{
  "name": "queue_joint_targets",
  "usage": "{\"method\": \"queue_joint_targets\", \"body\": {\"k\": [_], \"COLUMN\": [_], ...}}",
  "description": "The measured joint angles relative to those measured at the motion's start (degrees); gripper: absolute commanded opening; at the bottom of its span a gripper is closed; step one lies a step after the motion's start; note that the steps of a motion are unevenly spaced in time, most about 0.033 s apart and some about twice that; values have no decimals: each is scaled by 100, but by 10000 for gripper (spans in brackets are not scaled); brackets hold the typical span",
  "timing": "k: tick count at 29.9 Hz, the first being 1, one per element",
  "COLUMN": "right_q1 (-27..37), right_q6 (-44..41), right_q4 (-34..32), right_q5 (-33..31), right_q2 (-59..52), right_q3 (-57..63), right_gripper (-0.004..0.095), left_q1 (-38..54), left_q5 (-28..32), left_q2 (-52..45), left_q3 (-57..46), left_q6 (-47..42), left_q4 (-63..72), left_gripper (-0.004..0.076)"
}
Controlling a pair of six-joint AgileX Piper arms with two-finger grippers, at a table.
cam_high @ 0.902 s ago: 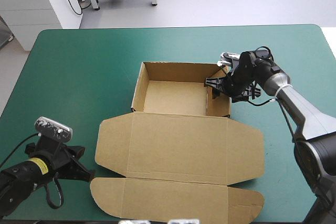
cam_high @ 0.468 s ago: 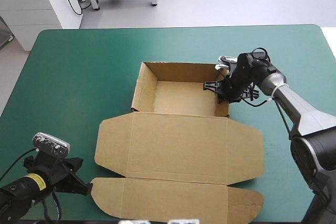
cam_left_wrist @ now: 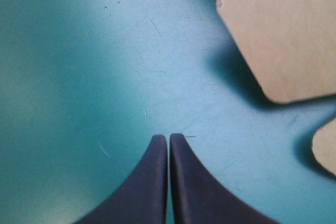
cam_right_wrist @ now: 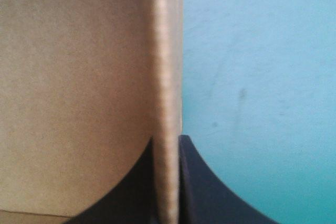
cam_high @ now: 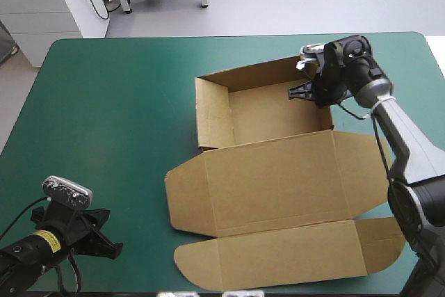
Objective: Fold the box
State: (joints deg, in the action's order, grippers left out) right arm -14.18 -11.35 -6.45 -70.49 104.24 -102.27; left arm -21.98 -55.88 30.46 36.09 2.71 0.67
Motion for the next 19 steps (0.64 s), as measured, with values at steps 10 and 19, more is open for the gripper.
{"method": "queue_joint_targets", "body": {"k": [10,19], "right_q1": [1957,3698], "right_q6": [648,1453], "right_q4": [-324,-18], "right_q5": [-82,-101], "right_q2": [-535,-385], "right_q3": [-268,-268], "right_gripper": [-21,-20], "left_q1": [0,0], "left_q5": [249,255], "left_q2": [0,0], "left_q3": [-9,-9], "left_q6": [0,0], "left_q4": [0,0], "left_gripper": [-8,-8]}}
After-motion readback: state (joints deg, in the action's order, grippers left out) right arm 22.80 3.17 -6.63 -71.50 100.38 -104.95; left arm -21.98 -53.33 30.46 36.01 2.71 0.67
